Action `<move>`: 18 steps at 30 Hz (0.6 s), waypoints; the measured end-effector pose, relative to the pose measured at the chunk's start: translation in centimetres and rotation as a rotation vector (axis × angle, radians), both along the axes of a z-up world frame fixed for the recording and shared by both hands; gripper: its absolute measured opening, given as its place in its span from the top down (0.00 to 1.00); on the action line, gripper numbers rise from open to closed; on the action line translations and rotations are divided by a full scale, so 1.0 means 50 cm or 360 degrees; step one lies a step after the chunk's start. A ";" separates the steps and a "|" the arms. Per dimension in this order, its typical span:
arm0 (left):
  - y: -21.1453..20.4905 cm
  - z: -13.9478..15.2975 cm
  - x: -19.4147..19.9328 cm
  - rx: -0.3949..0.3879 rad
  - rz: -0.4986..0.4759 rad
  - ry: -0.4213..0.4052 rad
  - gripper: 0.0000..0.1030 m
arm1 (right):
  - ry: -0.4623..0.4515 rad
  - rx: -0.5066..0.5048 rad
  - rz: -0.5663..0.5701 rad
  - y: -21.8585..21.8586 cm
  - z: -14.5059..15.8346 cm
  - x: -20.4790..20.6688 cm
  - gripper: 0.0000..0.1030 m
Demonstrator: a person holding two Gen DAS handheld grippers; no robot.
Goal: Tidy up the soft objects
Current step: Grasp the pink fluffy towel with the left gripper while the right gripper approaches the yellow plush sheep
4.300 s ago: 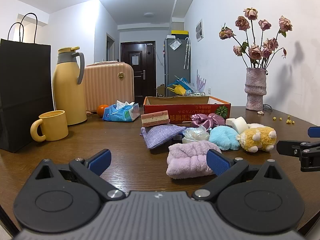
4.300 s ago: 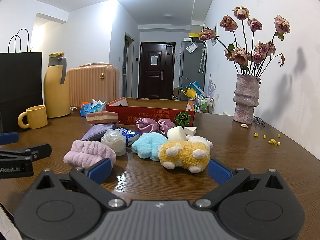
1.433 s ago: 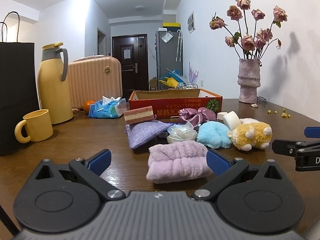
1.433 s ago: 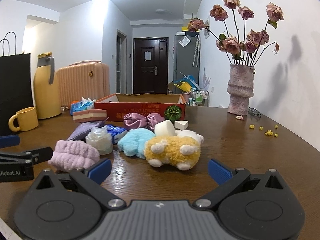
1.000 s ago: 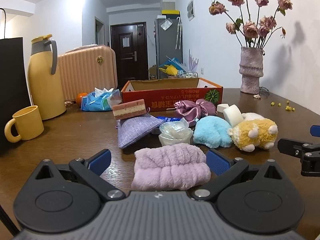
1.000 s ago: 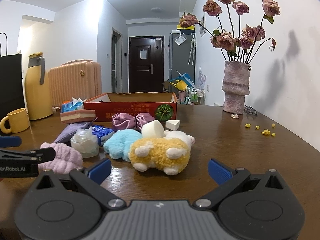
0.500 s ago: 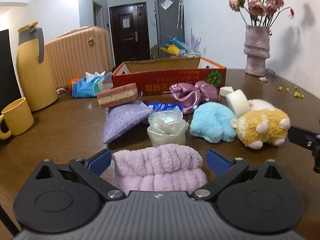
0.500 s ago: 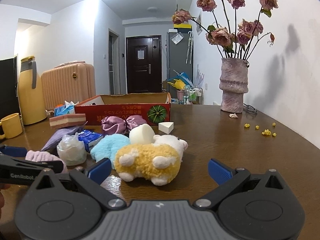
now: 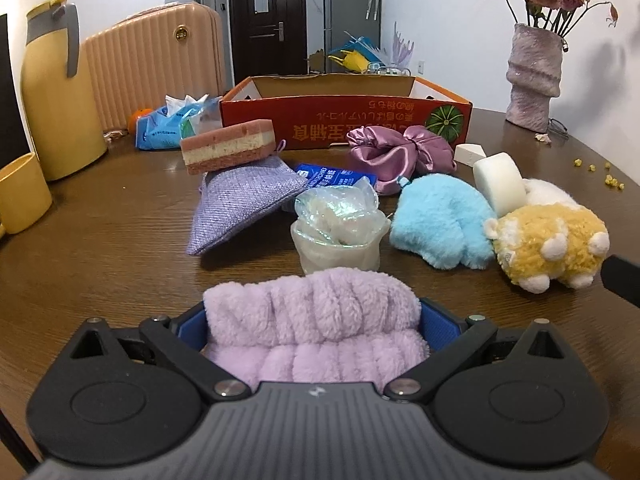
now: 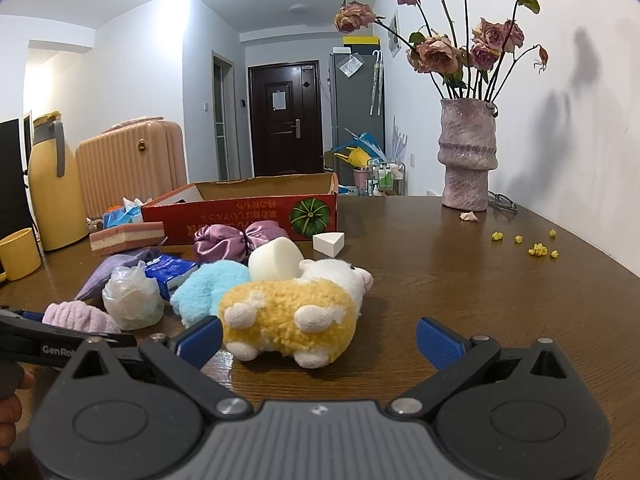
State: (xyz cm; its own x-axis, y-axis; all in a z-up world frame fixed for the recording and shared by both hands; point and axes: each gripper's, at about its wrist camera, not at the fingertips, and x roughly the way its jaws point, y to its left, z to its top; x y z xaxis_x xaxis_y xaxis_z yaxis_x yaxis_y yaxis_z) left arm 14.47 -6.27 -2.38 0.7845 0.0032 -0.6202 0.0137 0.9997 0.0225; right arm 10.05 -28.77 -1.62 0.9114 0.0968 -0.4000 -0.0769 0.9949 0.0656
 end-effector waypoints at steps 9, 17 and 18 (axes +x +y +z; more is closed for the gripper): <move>0.003 0.012 -0.018 -0.0066 -0.0062 -0.0088 0.38 | 0.0012 -0.0012 -0.0013 0.005 0.000 -0.003 0.00; 0.011 0.027 -0.036 -0.0142 -0.0151 -0.0184 0.70 | 0.0012 -0.0031 -0.0008 0.014 0.006 -0.006 0.00; 0.013 0.028 -0.038 -0.0149 -0.0154 -0.0191 0.71 | 0.0012 -0.0034 -0.0007 0.016 0.007 -0.007 0.00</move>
State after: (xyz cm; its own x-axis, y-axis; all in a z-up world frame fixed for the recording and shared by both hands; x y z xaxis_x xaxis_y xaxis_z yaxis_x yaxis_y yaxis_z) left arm 12.55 -5.61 -0.98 0.8468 -0.1294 -0.5160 0.1130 0.9916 -0.0634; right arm 9.71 -27.97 -1.25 0.9088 0.0843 -0.4085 -0.0722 0.9964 0.0448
